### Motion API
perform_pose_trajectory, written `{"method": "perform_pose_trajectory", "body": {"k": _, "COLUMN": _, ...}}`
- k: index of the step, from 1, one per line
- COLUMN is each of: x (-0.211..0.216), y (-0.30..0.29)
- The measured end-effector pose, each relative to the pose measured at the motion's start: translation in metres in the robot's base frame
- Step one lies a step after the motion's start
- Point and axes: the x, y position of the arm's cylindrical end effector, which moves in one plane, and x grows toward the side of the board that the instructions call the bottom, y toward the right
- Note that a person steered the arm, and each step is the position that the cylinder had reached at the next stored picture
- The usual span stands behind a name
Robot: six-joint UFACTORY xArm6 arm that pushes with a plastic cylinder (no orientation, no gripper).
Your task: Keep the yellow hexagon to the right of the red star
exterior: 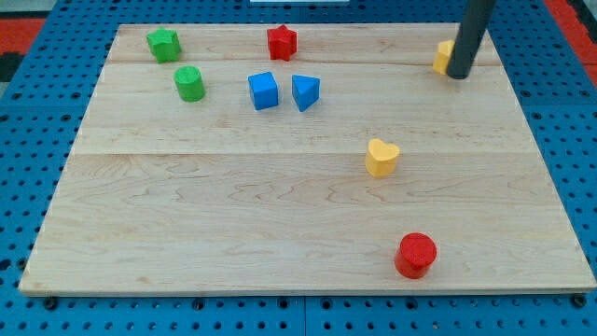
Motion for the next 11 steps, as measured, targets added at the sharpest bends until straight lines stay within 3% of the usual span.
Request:
{"method": "perform_pose_trajectory", "body": {"k": 1, "x": -0.012, "y": 0.022}}
{"method": "perform_pose_trajectory", "body": {"k": 2, "x": -0.023, "y": -0.035}}
{"method": "perform_pose_trajectory", "body": {"k": 3, "x": -0.047, "y": -0.04}}
{"method": "perform_pose_trajectory", "body": {"k": 7, "x": -0.047, "y": -0.053}}
{"method": "perform_pose_trajectory", "body": {"k": 11, "x": -0.008, "y": -0.139}}
